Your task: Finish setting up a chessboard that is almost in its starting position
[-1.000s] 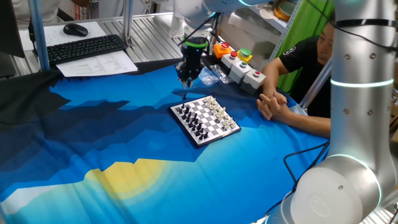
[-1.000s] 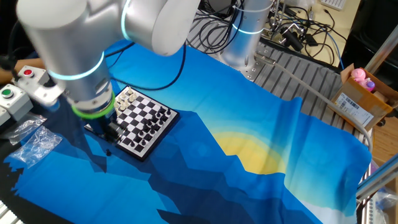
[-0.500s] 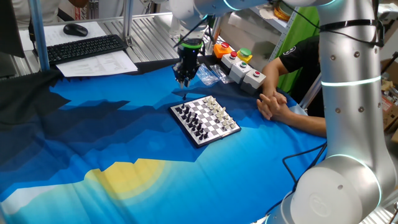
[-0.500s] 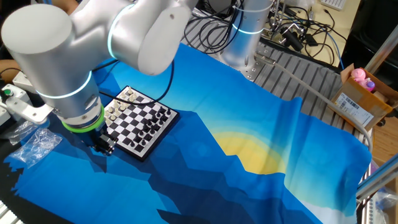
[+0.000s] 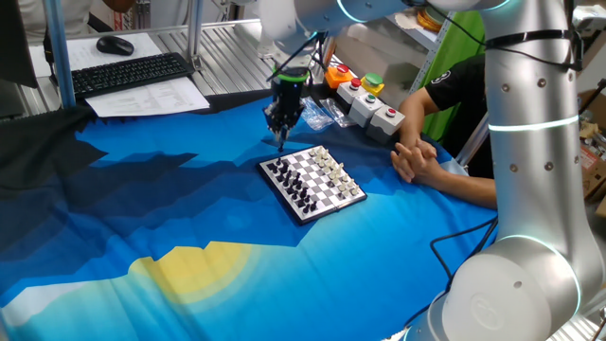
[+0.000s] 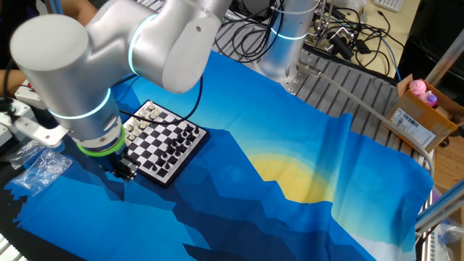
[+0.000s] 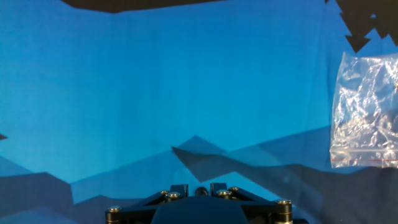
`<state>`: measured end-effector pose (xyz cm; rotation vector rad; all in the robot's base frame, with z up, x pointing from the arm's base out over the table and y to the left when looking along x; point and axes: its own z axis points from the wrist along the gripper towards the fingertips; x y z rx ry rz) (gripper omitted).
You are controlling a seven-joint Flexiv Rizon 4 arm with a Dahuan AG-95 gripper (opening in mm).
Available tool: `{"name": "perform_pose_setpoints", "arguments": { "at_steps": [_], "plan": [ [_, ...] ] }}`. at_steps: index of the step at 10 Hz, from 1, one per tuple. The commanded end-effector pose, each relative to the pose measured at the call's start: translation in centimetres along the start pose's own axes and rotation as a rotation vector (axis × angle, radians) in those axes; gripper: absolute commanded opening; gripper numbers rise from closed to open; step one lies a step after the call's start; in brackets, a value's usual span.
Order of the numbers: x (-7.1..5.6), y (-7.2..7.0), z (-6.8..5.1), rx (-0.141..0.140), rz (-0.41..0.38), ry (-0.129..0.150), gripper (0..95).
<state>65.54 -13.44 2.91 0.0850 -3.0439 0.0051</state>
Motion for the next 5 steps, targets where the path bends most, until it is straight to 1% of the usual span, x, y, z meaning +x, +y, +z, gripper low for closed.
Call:
{"name": "perform_pose_setpoints", "arguments": {
  "at_steps": [1,5],
  "plan": [
    [0.56,0.08,0.25,-0.003,-0.003,0.002,0.0],
    [0.68,0.03,0.38,-0.003,-0.008,0.001,0.0]
  ]
}}
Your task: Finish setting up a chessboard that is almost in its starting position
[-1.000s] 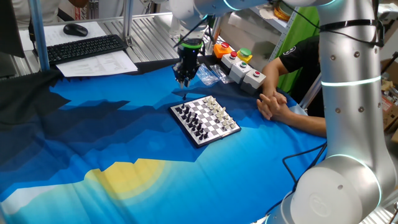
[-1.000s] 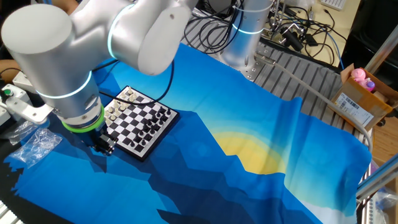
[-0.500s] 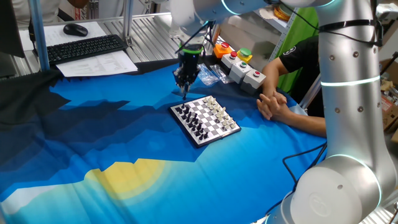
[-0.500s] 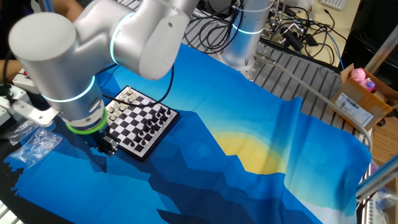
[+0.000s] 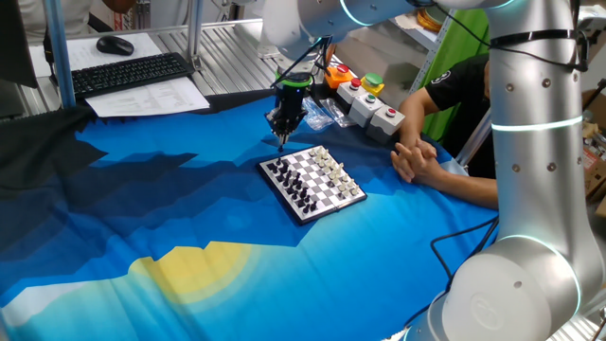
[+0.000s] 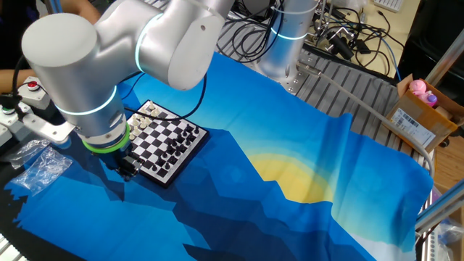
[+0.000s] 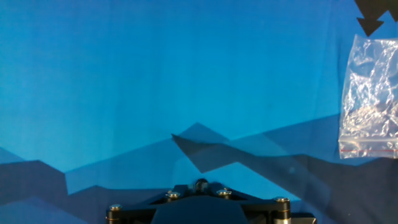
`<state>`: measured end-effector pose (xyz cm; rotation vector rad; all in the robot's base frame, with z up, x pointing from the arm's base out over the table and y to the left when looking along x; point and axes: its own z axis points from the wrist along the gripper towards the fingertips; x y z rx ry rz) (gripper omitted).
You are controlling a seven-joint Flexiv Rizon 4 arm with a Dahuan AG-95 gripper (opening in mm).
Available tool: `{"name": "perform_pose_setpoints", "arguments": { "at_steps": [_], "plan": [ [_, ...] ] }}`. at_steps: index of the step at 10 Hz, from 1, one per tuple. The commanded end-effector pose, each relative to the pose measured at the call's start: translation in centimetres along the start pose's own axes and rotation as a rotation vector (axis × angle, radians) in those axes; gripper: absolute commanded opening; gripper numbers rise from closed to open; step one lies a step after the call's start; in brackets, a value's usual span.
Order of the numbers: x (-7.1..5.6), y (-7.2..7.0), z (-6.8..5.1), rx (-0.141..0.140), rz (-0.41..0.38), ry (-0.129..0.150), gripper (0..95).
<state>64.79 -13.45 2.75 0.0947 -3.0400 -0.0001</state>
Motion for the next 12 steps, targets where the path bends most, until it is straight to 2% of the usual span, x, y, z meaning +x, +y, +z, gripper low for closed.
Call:
{"name": "perform_pose_setpoints", "arguments": {
  "at_steps": [1,3,5,9,11,12],
  "plan": [
    [0.0,0.0,0.2,0.0,-0.002,-0.002,0.0],
    [0.0,0.0,-0.5,-0.002,0.001,0.004,0.0],
    [0.2,0.6,-1.8,-0.004,0.017,0.013,0.0],
    [0.7,3.2,-3.3,-0.016,0.058,0.025,0.0],
    [1.9,4.5,-3.4,-0.017,0.079,0.032,0.0],
    [3.0,5.2,-3.3,-0.017,0.092,0.031,0.0]
  ]
}}
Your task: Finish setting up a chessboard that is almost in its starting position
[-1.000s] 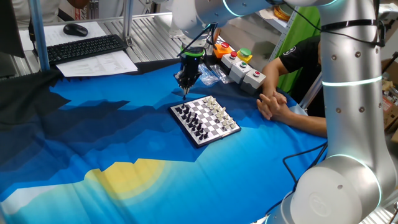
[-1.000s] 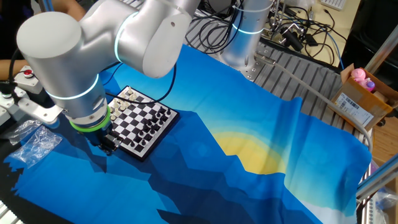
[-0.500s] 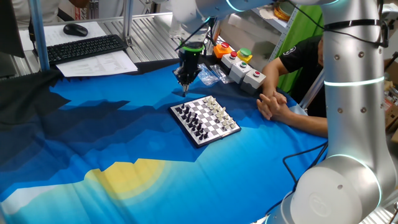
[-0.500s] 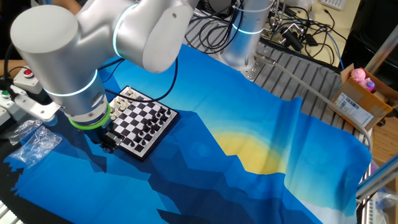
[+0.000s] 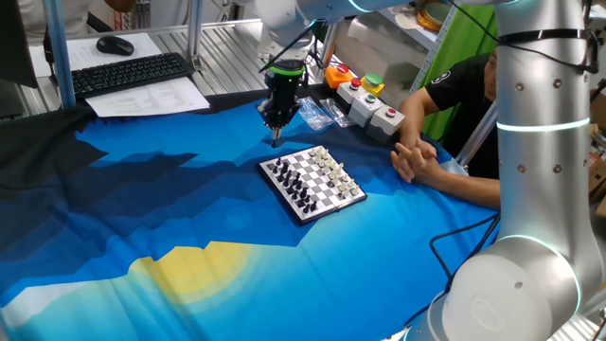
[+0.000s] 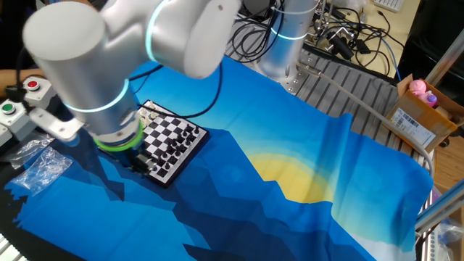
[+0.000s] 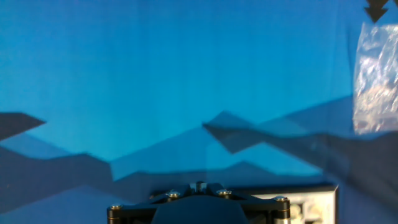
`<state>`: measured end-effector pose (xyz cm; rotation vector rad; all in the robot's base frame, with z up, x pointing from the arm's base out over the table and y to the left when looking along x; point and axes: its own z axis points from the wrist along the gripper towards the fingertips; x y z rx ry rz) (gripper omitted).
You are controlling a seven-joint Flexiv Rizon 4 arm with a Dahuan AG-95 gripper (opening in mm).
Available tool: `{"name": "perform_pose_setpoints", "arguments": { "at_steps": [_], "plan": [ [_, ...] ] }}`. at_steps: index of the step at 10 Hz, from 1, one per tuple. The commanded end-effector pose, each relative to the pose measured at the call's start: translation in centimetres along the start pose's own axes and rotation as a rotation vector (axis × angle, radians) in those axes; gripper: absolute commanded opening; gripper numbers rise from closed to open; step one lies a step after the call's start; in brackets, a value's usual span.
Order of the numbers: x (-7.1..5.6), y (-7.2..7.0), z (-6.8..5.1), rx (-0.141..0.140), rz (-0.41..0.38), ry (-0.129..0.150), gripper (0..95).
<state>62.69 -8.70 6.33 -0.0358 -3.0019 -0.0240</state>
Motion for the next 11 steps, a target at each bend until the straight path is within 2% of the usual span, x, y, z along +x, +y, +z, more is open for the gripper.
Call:
{"name": "perform_pose_setpoints", "arguments": {
  "at_steps": [1,2,4,8,11],
  "plan": [
    [1.7,0.6,0.2,0.0,0.02,-0.007,0.0],
    [2.5,1.2,0.2,-0.004,0.034,-0.007,0.0],
    [3.0,1.9,0.2,-0.006,0.05,-0.006,0.0],
    [2.6,2.1,1.4,-0.006,0.047,-0.027,0.0],
    [2.6,2.1,1.8,-0.007,0.045,-0.029,0.0]
  ]
}}
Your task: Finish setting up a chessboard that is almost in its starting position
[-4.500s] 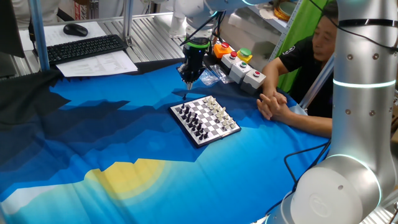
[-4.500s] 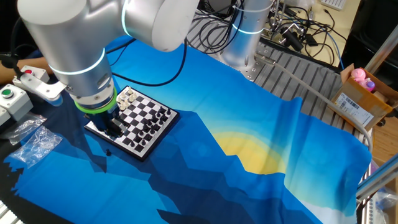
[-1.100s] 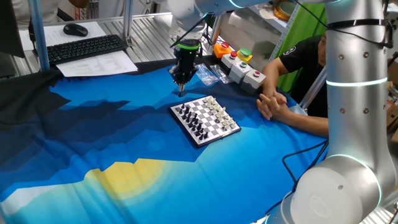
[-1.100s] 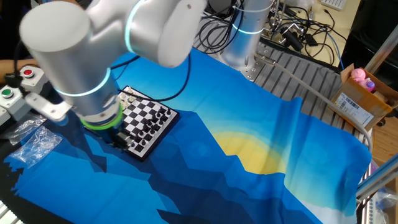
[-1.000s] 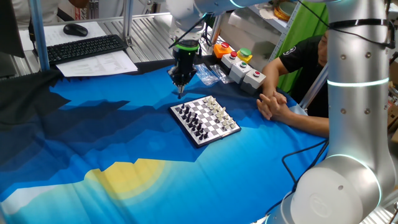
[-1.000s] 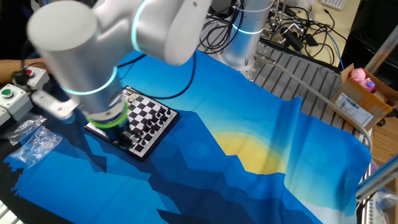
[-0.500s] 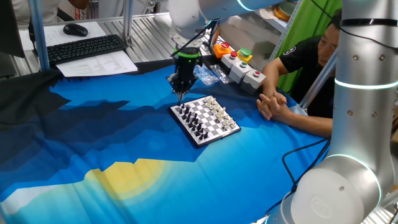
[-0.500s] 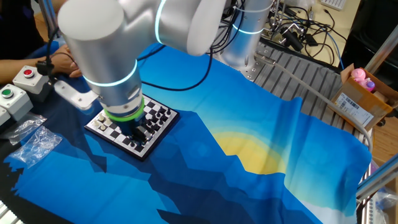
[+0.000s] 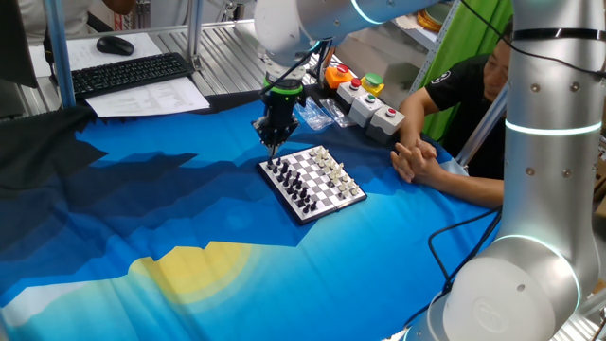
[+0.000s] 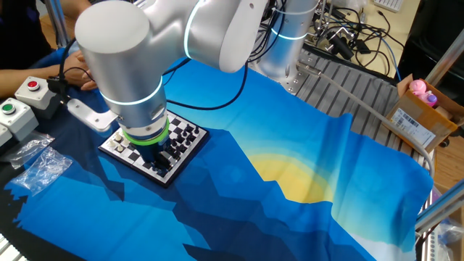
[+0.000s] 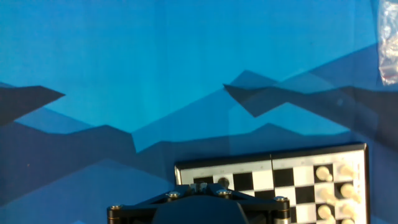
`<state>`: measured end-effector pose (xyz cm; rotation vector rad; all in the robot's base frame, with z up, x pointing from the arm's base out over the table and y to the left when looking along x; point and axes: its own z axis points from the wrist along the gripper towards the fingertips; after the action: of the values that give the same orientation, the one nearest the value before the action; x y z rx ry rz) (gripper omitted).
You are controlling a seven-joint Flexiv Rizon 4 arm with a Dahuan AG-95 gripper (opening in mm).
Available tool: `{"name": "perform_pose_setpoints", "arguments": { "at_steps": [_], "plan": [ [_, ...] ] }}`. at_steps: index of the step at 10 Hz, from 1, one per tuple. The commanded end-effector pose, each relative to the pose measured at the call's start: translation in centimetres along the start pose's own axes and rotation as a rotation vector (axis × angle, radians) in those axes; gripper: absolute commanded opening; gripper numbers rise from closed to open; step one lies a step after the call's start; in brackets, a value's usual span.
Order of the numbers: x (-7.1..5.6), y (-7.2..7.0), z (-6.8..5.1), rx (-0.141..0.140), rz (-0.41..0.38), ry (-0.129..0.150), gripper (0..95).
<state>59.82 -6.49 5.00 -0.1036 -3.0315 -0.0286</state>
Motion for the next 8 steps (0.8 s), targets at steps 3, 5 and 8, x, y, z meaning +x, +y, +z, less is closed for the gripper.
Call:
{"name": "perform_pose_setpoints", "arguments": {
  "at_steps": [3,5,8],
  "plan": [
    [0.13,-0.06,0.24,-0.002,0.003,-0.001,0.0],
    [0.18,-0.09,0.42,-0.002,0.0,-0.002,0.0],
    [0.35,-0.14,0.76,-0.002,-0.002,-0.008,0.0]
  ]
}}
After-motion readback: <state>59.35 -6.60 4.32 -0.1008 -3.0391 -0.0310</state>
